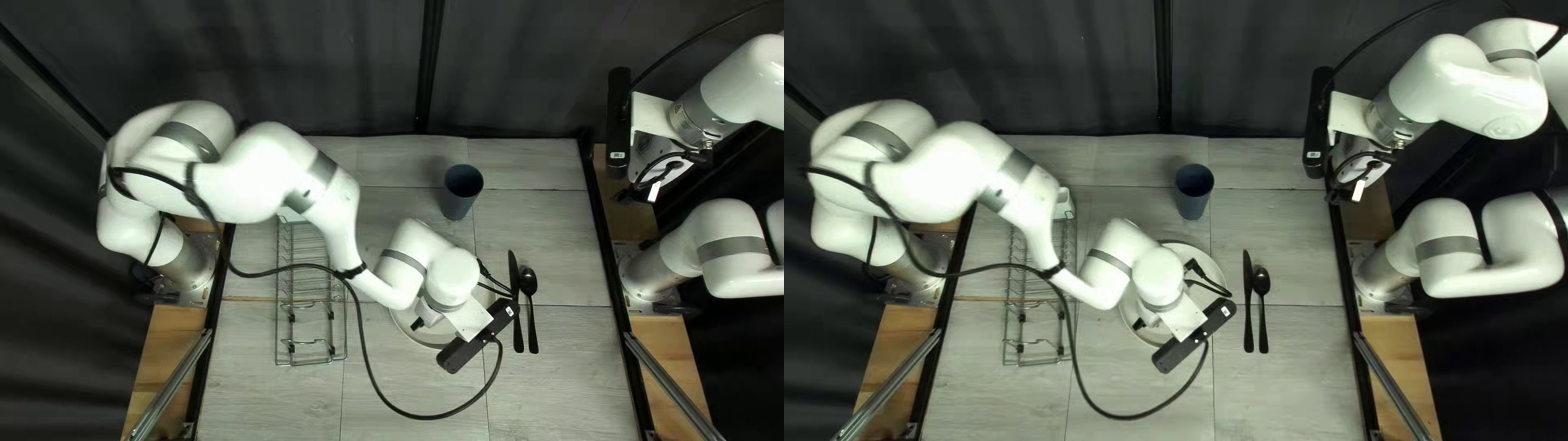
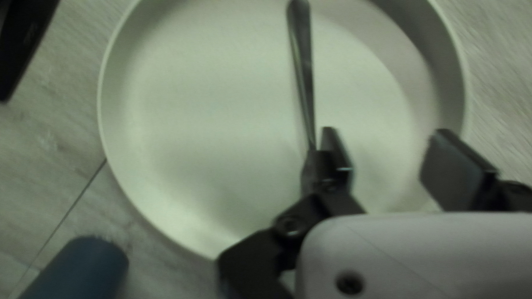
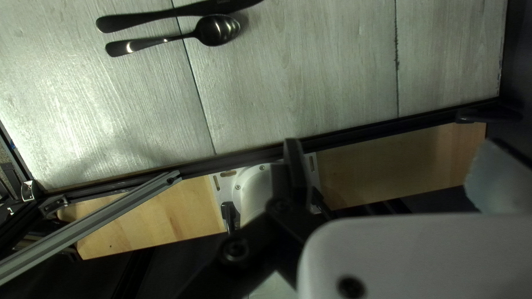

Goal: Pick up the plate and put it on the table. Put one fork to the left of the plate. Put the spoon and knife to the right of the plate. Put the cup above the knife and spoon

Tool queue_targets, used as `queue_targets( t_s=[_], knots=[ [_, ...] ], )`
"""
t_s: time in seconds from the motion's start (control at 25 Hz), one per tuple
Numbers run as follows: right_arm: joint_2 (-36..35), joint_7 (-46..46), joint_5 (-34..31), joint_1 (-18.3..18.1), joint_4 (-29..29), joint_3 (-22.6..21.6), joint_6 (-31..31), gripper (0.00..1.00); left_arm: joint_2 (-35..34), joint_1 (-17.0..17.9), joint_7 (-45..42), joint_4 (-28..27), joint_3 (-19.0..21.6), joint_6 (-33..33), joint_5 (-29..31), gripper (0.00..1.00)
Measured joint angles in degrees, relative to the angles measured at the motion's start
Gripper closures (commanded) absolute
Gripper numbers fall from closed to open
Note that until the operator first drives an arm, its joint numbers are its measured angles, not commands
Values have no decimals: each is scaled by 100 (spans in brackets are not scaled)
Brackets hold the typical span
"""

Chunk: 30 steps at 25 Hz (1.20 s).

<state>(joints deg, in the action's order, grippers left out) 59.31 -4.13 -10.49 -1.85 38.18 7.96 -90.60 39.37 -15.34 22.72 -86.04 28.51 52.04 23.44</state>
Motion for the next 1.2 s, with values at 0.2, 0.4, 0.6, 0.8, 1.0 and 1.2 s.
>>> queue_targets(
  t_s=[0.2, 0.4, 0.6, 0.8, 1.0, 1.2],
  knots=[
    [0, 0, 0, 0, 0, 0, 0, 0, 295, 77, -129, -188, -150, -68, 76, 3],
    [0, 0, 0, 0, 0, 0, 0, 0, 305, 90, -249, -146, -206, -91, 90, 8],
    [0, 0, 0, 0, 0, 0, 0, 0, 280, 85, -348, -45, -248, -172, 111, 20],
    [0, 0, 0, 0, 0, 0, 0, 0, 264, 55, -413, 66, -285, -293, 131, 100],
    [0, 0, 0, 0, 0, 0, 0, 0, 229, 50, -463, 126, -311, -342, 156, 100],
    [0, 0, 0, 0, 0, 0, 0, 0, 41, 61, -453, 188, -259, -207, 132, 100]
  ],
)
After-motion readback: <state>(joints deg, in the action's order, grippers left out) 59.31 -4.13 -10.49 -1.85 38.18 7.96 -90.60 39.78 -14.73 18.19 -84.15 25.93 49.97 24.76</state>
